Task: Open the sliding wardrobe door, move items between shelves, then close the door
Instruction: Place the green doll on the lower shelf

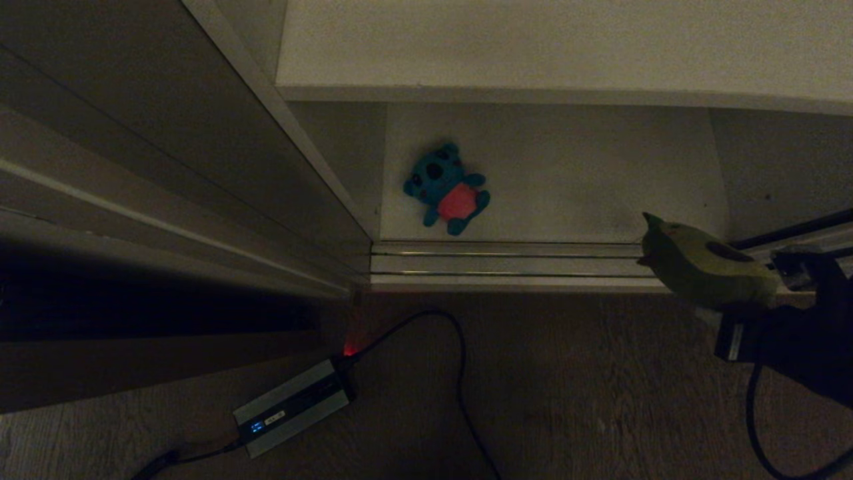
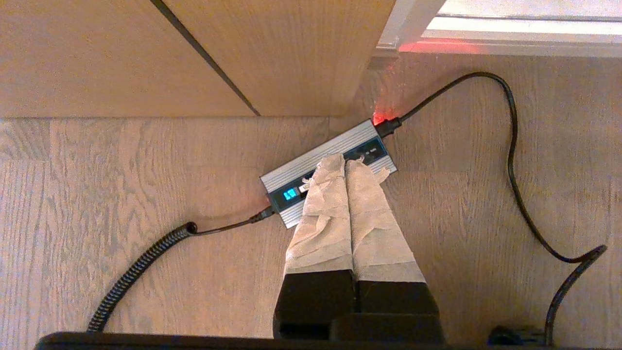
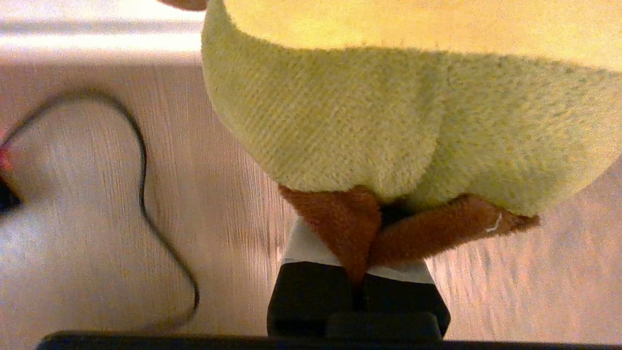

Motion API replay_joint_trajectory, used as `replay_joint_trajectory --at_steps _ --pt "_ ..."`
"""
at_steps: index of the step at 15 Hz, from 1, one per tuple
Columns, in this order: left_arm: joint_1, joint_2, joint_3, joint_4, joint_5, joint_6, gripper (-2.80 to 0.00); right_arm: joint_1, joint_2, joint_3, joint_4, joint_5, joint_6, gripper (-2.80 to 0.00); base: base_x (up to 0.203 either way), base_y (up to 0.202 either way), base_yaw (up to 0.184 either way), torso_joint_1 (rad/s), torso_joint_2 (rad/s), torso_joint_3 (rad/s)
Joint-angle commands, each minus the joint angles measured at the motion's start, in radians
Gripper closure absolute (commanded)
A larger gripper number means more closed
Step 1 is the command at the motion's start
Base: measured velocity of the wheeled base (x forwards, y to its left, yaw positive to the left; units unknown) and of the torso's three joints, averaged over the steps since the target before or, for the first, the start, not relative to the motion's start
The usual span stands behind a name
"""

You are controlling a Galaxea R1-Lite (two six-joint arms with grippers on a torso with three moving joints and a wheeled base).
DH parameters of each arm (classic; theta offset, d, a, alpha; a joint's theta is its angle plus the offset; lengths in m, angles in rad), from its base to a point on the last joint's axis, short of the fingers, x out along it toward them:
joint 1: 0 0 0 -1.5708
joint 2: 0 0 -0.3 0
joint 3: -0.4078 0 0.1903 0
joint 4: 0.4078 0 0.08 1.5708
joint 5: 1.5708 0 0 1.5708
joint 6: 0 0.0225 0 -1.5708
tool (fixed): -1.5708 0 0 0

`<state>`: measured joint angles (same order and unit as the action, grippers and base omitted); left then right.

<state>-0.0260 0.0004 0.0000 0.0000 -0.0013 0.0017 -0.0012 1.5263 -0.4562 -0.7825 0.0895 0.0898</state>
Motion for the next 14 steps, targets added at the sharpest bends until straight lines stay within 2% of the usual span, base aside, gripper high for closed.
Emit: replay_joint_trajectory --at_steps 1,4,7,9,14 --pt "0.0 -0.002 0.0 0.0 0.0 0.0 0.0 -0.018 0.165 -0.092 -0.029 0.027 -0.003 0.0 0.0 0.0 0.0 0.0 0.0 0.0" --pt "0.0 -0.003 0.0 0.0 0.0 0.0 0.0 -0.024 0.337 -0.184 -0.138 0.042 -0.018 0.0 0.0 0.0 0.0 0.0 0.0 0.0" --pt "0.0 -0.003 0.0 0.0 0.0 0.001 0.0 -0.034 0.481 -0.347 -0.243 0.042 -0.059 0.0 0.0 0.0 0.0 0.0 0.0 0.0" --pt "0.001 -0.002 0.0 0.0 0.0 0.0 0.0 -0.043 0.548 -0.446 -0.27 0.042 -0.097 0.0 0.0 0.0 0.0 0.0 0.0 0.0" --pt "0.0 -0.003 0.0 0.0 0.0 0.0 0.0 -0.044 0.676 -0.587 -0.35 0.024 -0.169 0.0 0.0 0.0 0.0 0.0 0.0 0.0"
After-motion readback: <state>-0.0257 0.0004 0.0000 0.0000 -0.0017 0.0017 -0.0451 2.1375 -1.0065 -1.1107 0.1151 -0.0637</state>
